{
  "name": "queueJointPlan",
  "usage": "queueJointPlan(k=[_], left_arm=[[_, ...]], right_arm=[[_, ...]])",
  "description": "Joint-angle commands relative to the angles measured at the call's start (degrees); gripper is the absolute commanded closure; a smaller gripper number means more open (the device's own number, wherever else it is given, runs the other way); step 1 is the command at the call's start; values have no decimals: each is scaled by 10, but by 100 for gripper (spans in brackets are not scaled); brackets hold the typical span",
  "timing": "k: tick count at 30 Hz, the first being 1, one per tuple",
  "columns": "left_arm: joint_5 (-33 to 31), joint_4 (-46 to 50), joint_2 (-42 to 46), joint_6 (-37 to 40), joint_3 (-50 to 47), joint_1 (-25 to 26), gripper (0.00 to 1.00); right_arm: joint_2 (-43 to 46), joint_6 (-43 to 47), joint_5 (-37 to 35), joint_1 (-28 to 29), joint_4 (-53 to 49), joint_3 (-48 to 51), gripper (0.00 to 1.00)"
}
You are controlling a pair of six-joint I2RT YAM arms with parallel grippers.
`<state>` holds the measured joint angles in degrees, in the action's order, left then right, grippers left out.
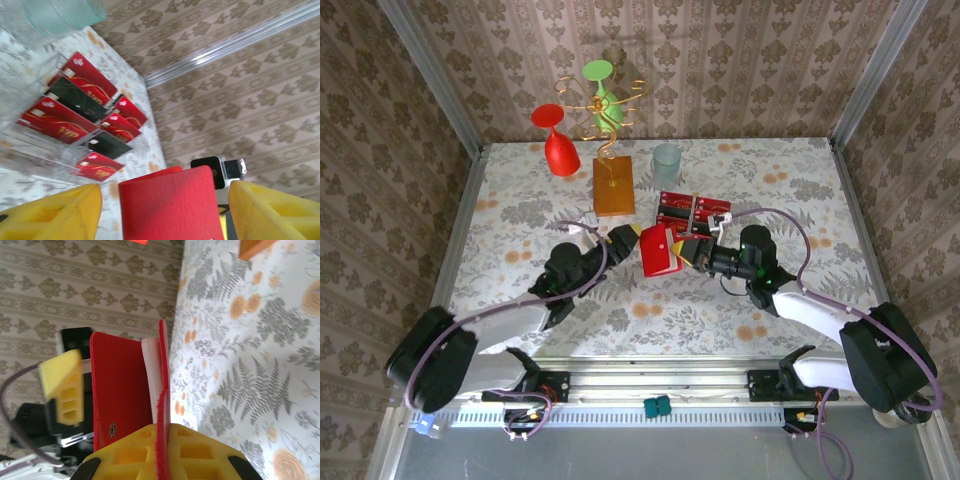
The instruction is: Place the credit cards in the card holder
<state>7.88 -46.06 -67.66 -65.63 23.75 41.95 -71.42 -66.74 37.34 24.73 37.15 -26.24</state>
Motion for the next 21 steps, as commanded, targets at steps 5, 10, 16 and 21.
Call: queueJointPlan(k=[5, 10, 16, 21], left_arm=[[-81, 440, 82, 198, 148, 28, 26], [-129, 583, 4, 259, 267, 76, 26], [-178, 685, -119, 314, 401, 132, 26], [-213, 788, -208, 337, 493, 161, 26]], right_arm=[[26, 72, -24, -3, -94, 18, 100], [30, 97, -38, -3, -131, 24, 100], [30, 111, -53, -1, -154, 23, 100], [28, 112, -60, -1, -157, 25, 100]])
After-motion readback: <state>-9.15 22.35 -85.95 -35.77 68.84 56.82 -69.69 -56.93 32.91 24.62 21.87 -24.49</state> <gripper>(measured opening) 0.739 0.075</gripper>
